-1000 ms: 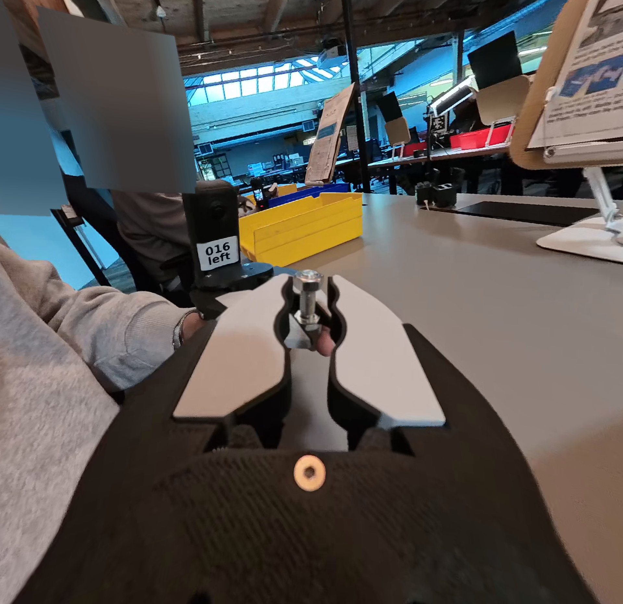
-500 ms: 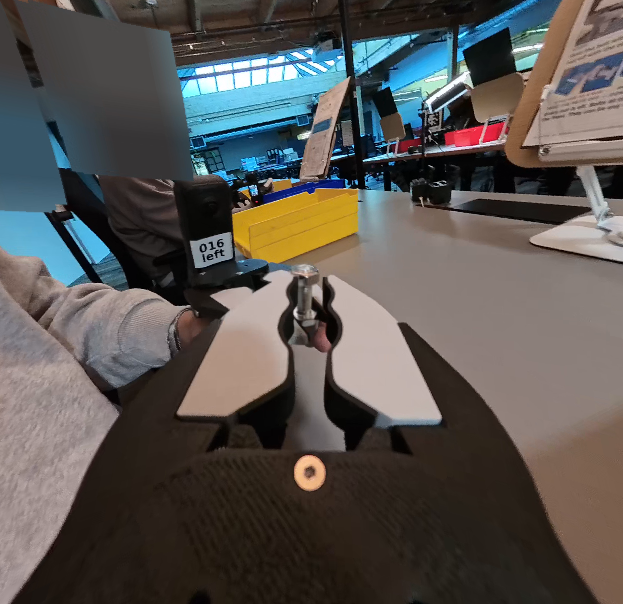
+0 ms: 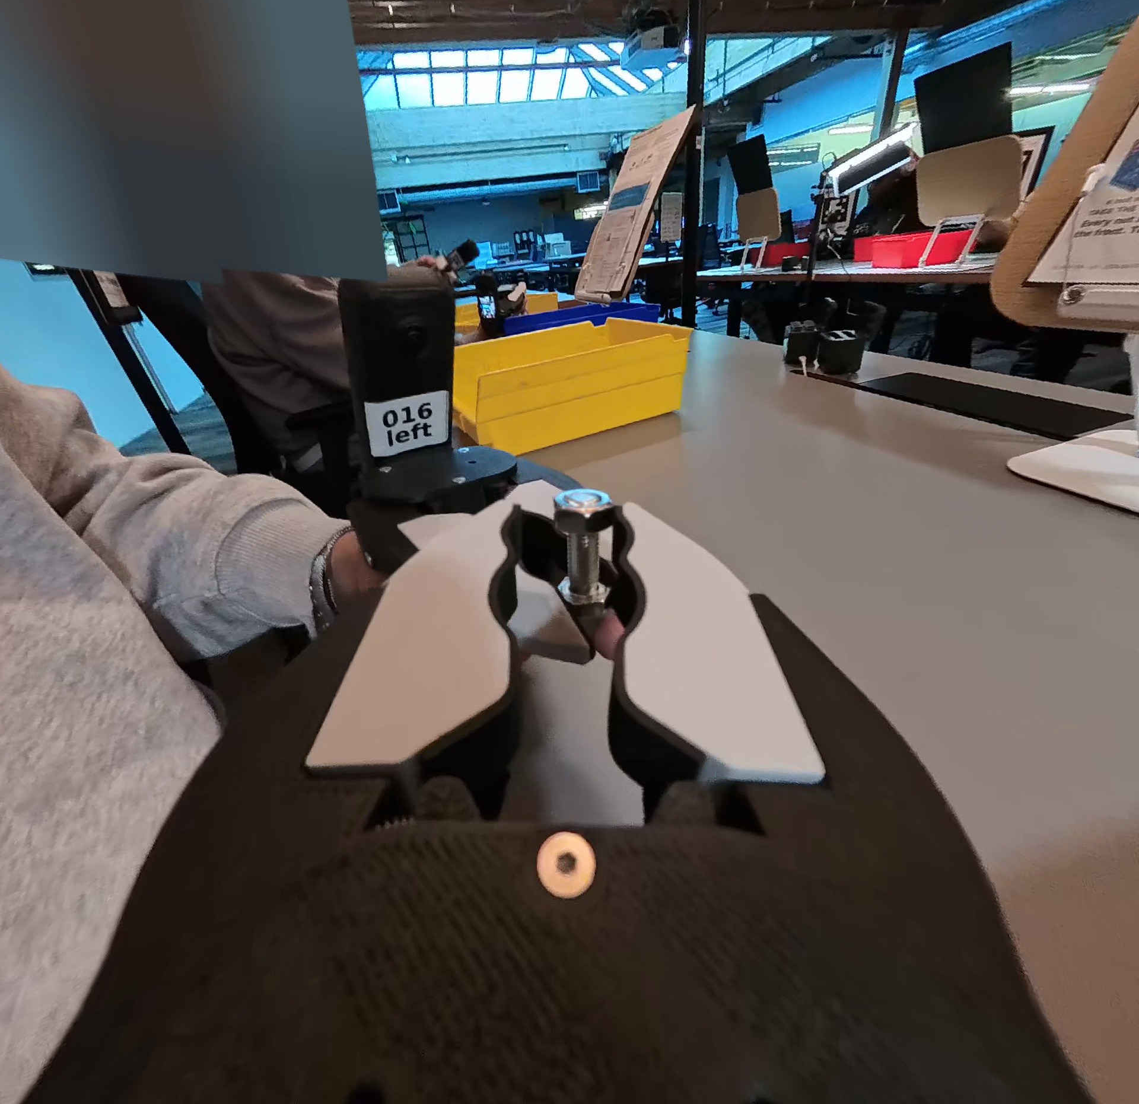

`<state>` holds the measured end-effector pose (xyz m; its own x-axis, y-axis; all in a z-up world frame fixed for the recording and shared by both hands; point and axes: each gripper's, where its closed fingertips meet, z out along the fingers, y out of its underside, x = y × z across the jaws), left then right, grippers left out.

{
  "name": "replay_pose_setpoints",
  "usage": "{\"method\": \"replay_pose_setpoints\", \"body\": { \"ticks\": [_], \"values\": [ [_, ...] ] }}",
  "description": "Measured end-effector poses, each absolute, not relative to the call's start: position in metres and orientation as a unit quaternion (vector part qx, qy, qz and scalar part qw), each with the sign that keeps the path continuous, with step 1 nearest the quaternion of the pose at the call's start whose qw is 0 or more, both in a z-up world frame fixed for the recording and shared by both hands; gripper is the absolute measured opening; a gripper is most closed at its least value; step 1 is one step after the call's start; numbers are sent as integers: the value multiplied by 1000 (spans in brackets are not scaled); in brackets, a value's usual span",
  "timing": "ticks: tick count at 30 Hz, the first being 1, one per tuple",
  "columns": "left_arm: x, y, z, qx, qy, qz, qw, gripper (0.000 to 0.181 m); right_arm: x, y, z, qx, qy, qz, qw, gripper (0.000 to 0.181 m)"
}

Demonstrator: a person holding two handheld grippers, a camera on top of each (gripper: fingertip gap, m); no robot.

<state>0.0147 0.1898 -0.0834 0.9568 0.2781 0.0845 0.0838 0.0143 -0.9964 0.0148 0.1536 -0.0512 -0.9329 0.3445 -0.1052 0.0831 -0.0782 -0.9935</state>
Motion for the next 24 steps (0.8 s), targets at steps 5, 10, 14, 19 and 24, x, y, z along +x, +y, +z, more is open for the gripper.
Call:
{"method": "replay_pose_setpoints", "body": {
  "ticks": [5,10,14,19,24],
  "values": [
    [14,189,-83,-697,-132,68,701,19,13,155,-52,-163,-674,714,99,24],
    [11,187,-81,-690,-141,63,707,19,5,165,-48,-193,-652,728,83,20],
    [10,185,-79,-684,-145,61,713,19,3,168,-47,-199,-645,733,80,18],
    [10,185,-77,-679,-145,61,717,19,3,167,-47,-199,-645,734,76,18],
    [11,185,-75,-676,-141,60,721,19,4,167,-46,-198,-645,734,75,18]
  ]
}}
